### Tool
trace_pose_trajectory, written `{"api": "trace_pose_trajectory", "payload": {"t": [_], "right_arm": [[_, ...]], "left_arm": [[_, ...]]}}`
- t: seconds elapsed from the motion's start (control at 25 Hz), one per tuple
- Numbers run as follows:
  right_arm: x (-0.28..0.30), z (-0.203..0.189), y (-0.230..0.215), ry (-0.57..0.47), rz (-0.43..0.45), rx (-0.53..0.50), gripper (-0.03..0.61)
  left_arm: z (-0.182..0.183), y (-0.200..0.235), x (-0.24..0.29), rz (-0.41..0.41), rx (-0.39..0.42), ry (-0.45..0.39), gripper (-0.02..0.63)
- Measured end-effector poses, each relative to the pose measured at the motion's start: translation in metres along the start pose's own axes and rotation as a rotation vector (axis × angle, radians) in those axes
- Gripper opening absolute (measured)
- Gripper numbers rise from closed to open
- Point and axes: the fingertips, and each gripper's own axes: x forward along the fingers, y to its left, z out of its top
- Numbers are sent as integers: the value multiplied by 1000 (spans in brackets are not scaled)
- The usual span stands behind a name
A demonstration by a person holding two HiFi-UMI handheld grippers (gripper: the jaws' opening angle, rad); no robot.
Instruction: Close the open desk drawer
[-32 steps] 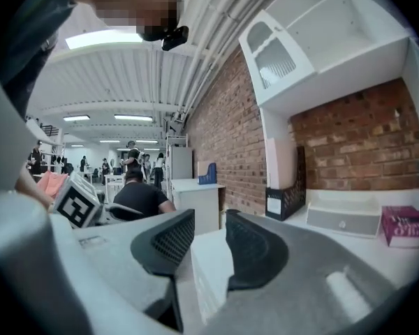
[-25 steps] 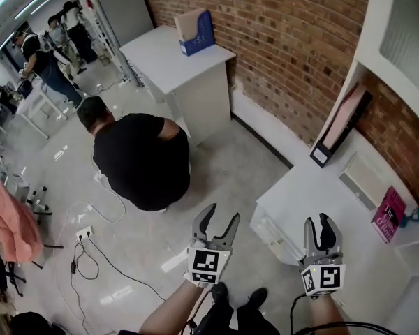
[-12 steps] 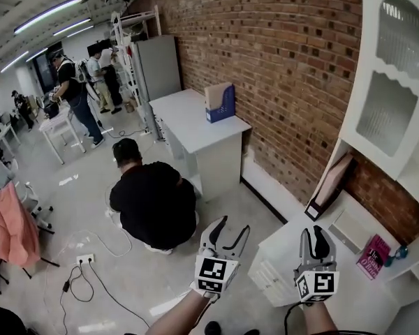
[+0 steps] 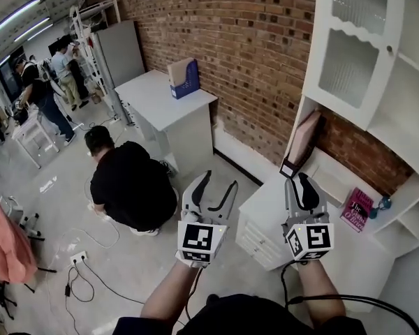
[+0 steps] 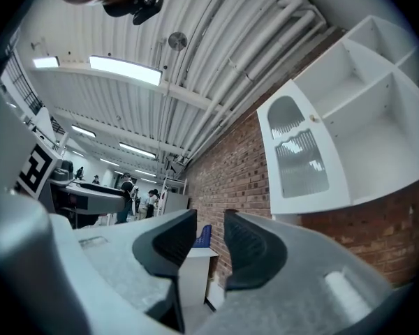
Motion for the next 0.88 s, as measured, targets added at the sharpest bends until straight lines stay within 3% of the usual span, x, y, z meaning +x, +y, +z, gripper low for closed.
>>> {"api": "trace_pose_trajectory", "payload": {"t": [0.24,0.88], "right_arm": [[-1,-3,-7,8,-10,-24,124],[-8,-3,0,5,9,-38,121]], "left_arm": [[-5,-14,10,-37,-46,14,254],[-13,-21,7,-53,-77,31,254]]}}
